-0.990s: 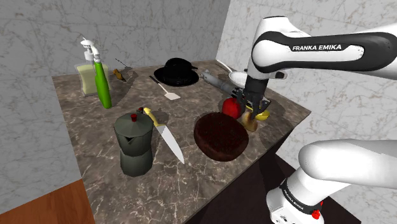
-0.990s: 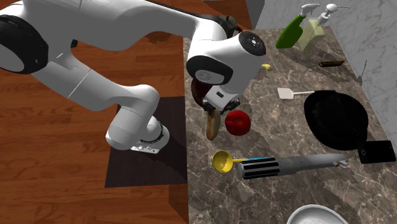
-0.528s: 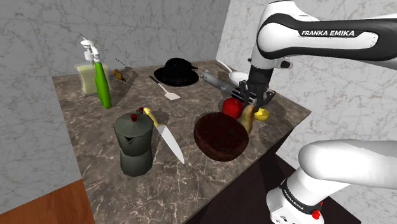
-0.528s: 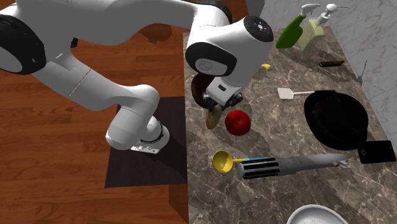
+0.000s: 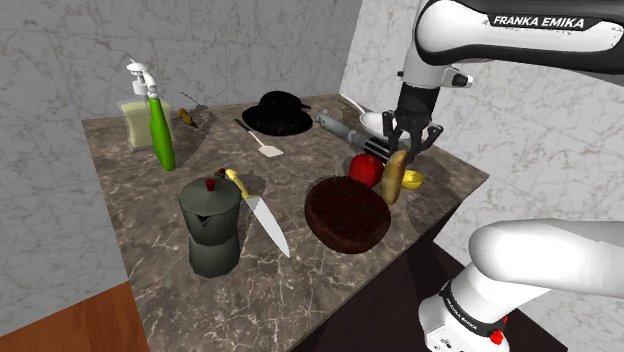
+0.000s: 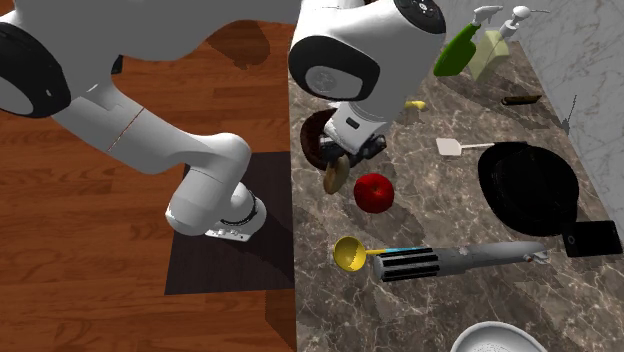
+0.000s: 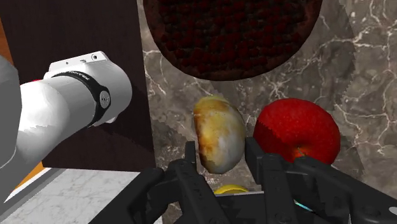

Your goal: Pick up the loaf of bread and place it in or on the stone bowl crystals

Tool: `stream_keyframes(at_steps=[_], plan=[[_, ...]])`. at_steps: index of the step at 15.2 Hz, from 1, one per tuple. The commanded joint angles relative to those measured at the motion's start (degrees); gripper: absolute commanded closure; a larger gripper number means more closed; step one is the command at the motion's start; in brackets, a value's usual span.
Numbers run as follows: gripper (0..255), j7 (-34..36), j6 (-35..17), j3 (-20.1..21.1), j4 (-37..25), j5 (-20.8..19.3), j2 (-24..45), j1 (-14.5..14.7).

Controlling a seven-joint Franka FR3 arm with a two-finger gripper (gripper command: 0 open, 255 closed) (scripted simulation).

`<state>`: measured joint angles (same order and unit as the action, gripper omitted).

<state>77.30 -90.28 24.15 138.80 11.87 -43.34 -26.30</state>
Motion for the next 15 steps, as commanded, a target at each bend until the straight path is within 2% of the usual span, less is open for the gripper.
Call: stream_keyframes(at_steps=[1, 8, 13, 15], plan=[[255, 1.31, 0.9, 0.97, -0.95, 0.8, -0.06, 0.49], [255, 11.23, 2.03, 9.66, -5.23, 7.0, 1.57, 3.26], [255, 18.58, 1.99, 16.5, -10.04, 10.38, 4.67, 3.82], [255, 19.44, 1.22, 17.64, -9.97, 10.89, 5.1, 3.85]])
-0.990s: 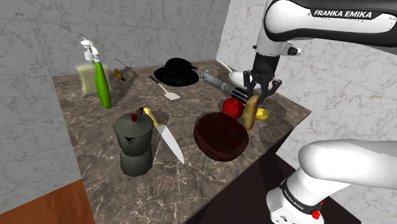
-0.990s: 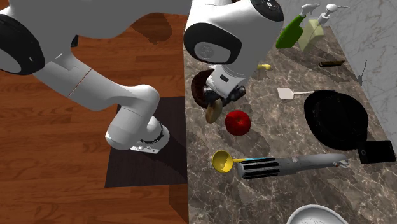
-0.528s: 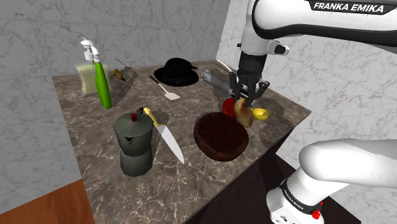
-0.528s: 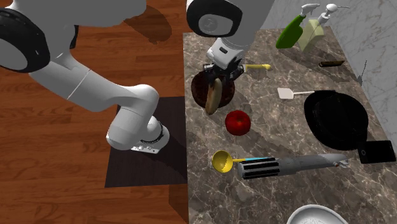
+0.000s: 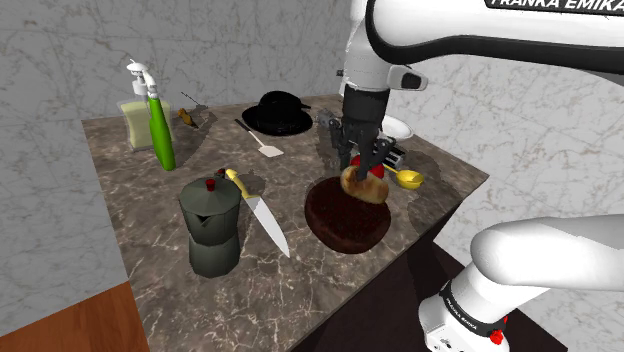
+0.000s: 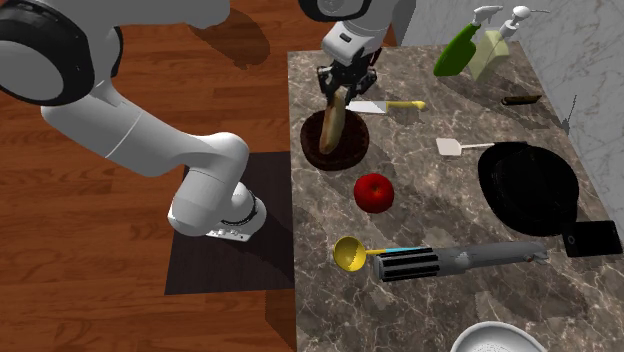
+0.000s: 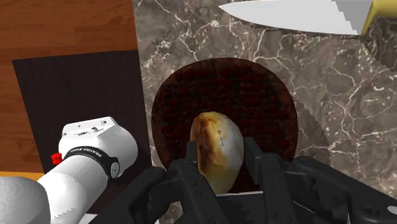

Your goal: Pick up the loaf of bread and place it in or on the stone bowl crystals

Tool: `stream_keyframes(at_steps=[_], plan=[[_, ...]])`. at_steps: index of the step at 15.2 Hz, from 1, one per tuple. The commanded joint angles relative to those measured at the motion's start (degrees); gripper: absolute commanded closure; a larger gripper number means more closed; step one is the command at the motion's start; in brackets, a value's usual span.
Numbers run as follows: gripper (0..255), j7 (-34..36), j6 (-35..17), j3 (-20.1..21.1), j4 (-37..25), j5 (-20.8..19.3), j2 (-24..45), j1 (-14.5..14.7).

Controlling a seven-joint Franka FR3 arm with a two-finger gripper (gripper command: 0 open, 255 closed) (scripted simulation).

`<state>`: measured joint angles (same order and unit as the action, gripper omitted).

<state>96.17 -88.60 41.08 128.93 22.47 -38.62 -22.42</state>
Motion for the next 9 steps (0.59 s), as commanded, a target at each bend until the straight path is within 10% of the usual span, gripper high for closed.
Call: stream_keyframes(at_steps=[1, 9], plan=[[255, 0.52, -1.19, 0.97, 0.64, 0.48, 0.34, 0.01], [255, 0.2, -7.13, 3.33, 6.15, 2.02, 0.57, 0.28]])
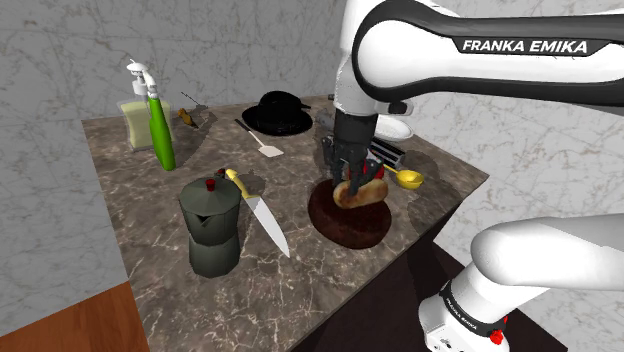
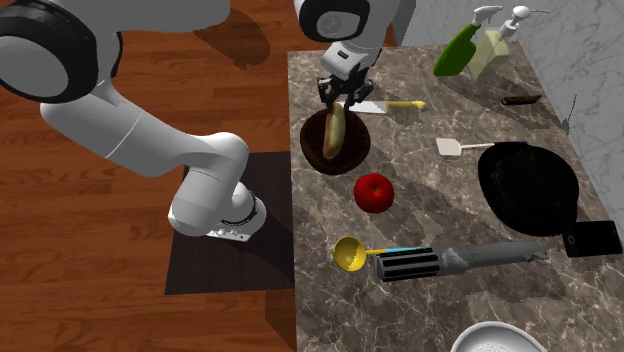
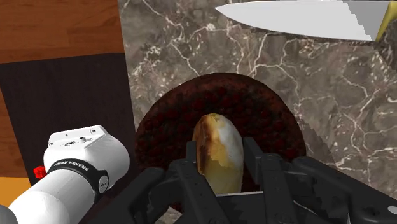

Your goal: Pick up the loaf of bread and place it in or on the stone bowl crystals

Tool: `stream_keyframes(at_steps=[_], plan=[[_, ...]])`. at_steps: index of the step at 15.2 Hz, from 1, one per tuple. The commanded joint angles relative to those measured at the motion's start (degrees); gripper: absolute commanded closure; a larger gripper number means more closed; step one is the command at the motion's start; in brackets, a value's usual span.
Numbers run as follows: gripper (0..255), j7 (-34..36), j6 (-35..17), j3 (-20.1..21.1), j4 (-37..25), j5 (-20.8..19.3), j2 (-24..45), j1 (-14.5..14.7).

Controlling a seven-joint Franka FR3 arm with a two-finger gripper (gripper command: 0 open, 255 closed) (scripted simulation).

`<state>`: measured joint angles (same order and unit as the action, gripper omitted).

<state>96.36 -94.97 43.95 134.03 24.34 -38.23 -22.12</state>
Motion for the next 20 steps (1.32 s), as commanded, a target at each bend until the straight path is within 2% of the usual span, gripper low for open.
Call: stream_keyframes(at_steps=[1, 3, 11, 12, 17, 20], plan=[[255, -0.02, -1.51, 0.79, 1.7, 0.35, 0.29, -0.01], [255, -0.08, -3.37, 1.63, 3.19, 0.82, 0.58, -0.01], [255, -0.08, -3.37, 1.63, 3.19, 0.82, 0.58, -0.01], [0, -0.02, -3.29, 1.64, 3.15, 0.85, 0.54, 0.04], [0, -0.08, -3.37, 1.63, 3.19, 0.82, 0.58, -0.01], [0, 0.47, 1.9, -0.11, -2.5, -0.88, 1.06, -0.76]])
